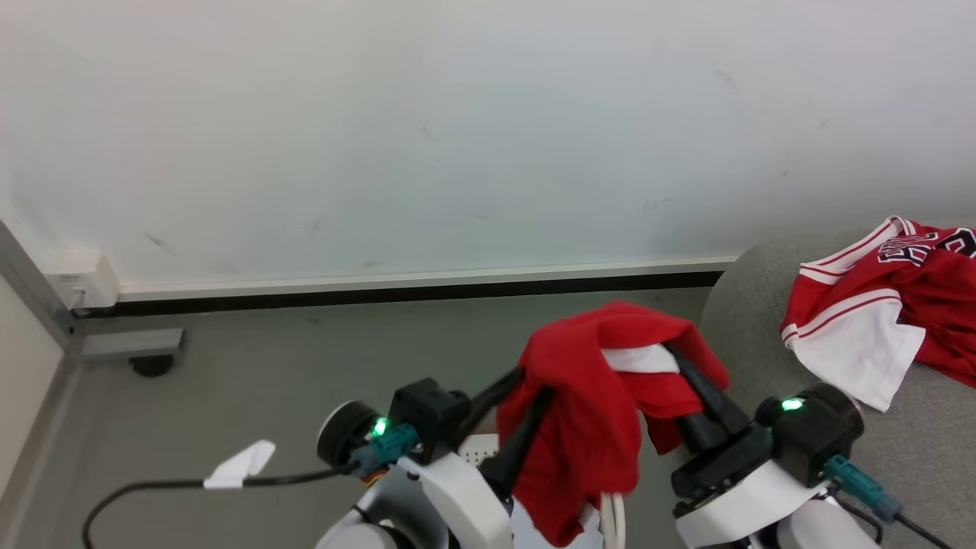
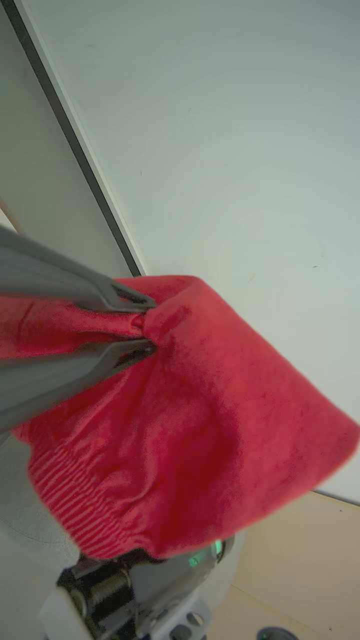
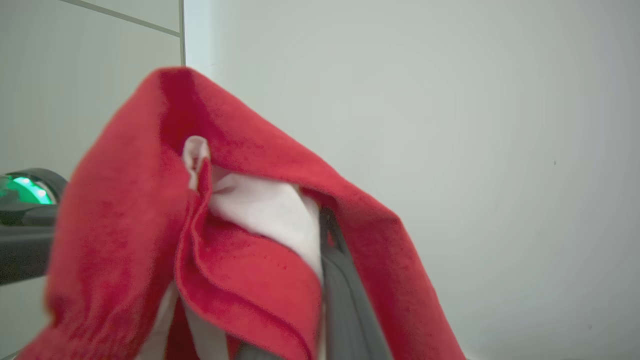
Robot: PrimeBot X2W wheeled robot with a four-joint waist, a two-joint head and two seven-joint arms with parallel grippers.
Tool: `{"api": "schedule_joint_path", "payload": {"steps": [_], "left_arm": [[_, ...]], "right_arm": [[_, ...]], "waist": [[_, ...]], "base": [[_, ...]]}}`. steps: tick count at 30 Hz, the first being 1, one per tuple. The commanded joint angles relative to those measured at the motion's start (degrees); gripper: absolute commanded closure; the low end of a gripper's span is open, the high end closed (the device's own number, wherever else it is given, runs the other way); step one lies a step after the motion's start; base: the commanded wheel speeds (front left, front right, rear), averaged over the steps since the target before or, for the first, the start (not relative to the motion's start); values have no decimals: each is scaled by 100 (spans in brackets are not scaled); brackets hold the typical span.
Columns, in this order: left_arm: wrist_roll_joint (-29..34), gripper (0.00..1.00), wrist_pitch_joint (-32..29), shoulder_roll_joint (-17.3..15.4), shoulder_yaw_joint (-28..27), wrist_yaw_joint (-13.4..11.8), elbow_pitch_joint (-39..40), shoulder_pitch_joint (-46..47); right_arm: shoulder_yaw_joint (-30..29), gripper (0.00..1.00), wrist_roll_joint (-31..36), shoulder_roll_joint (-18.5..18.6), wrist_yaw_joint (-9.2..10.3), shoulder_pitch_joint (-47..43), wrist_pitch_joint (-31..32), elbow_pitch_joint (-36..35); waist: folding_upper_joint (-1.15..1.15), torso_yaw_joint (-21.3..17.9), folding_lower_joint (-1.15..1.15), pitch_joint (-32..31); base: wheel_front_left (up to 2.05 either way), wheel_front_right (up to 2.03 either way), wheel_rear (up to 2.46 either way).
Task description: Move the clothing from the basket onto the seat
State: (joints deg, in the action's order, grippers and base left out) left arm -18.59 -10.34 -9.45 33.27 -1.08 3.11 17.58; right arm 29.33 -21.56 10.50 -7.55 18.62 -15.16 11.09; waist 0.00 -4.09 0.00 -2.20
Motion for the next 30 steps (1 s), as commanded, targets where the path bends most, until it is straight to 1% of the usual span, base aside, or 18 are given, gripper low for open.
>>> {"api": "schedule_joint_path", "payload": {"steps": [1, 2, 4, 9, 13, 18, 22, 26, 30], "left_arm": [[68, 0, 92, -63, 0, -11, -54, -84], [108, 0, 219, -64, 34, 13, -123, -124], [207, 0, 422, -72, 100, -19, -301, -223], [271, 0, 1044, 51, 231, 26, -789, -373], [269, 0, 1401, 126, 307, 61, -1205, -370], [205, 0, 1613, 208, 346, 113, -1504, -261], [171, 0, 1673, 241, 365, 127, -1606, -197], [132, 0, 1708, 255, 394, 150, -1611, -166], [130, 0, 1709, 265, 435, 157, -1525, -183]], "right_arm": [[-75, 100, -68, 42, 13, -20, 2, -43], [-135, 100, -85, 63, 13, 15, 2, -104], [-266, 100, -95, 113, 13, 88, 2, -192], [-574, 100, -119, 262, 13, 159, 2, -335], [-807, 100, -112, 401, 13, 194, 2, -392], [-1054, 100, -108, 513, 13, 131, 2, -459], [-1115, 100, -114, 540, 13, 68, 2, -501], [-1140, 100, -109, 508, 13, 0, 2, -545], [-1156, 100, -86, 493, 13, -72, 2, -614]], "waist": [[0, -27, 0, 1], [0, -45, 0, 4], [0, -75, 0, 8], [0, -91, 0, 17], [0, -96, 0, 18], [0, -144, 0, 26], [0, -257, 0, 40], [0, -463, 0, 61], [0, -785, 0, 99]], "base": [[0, 0, 0], [0, 0, 0], [0, 0, 0], [0, 0, 0], [0, 0, 0], [0, 0, 0], [0, 0, 0], [0, 0, 0], [0, 0, 0]]}}
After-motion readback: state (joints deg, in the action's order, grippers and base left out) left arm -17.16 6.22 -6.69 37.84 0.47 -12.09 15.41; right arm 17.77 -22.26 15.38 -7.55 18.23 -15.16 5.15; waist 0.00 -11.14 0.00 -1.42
